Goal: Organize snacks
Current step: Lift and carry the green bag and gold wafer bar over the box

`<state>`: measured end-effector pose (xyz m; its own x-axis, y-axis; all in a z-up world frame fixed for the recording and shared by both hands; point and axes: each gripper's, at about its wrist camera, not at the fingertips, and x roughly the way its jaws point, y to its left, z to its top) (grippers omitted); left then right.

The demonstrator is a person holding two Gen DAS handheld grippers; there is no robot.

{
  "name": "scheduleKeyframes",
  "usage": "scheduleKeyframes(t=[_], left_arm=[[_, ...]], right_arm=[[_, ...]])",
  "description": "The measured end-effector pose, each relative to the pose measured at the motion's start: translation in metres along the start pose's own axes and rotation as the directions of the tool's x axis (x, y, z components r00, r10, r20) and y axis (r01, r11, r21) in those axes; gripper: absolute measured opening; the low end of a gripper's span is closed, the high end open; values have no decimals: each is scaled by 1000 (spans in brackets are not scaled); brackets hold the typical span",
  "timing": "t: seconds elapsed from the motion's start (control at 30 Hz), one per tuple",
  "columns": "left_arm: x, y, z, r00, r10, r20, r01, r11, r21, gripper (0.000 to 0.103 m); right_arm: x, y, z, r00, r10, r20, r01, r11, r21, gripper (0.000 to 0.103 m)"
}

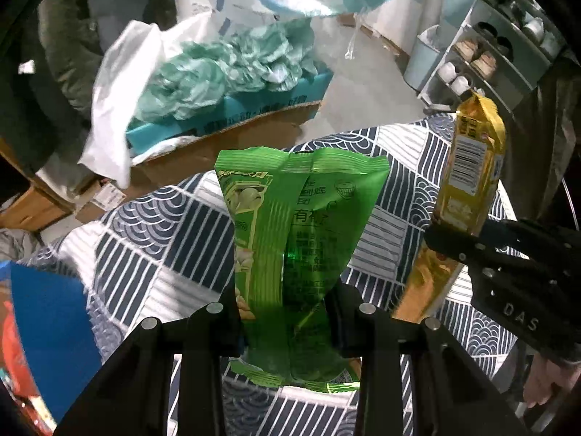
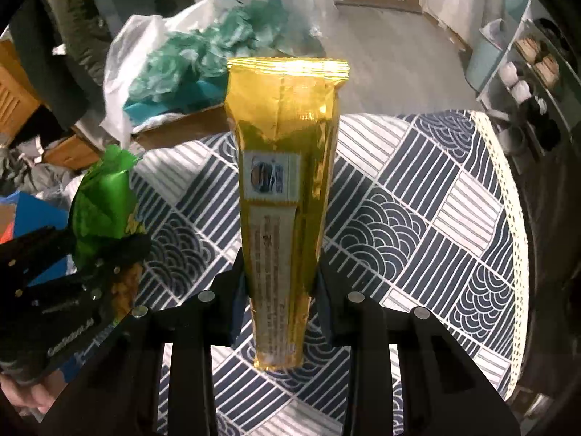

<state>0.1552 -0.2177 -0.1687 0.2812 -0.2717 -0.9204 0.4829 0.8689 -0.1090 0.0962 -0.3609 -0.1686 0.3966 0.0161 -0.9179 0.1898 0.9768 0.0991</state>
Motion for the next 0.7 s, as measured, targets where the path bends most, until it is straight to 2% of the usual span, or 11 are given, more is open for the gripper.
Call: scheduleKeyframes(t=[0.33,0.7], left_arm=[[-52,19,-20,999,24,40,-22,998,-65,34],[-118,51,-42,990,98,105,-85,989,-122,34]], right_arm=[[-44,36,-7,998,33,61,-27,996,-84,28],[-77,72,-11,991,73,116,-56,987,-149,28]])
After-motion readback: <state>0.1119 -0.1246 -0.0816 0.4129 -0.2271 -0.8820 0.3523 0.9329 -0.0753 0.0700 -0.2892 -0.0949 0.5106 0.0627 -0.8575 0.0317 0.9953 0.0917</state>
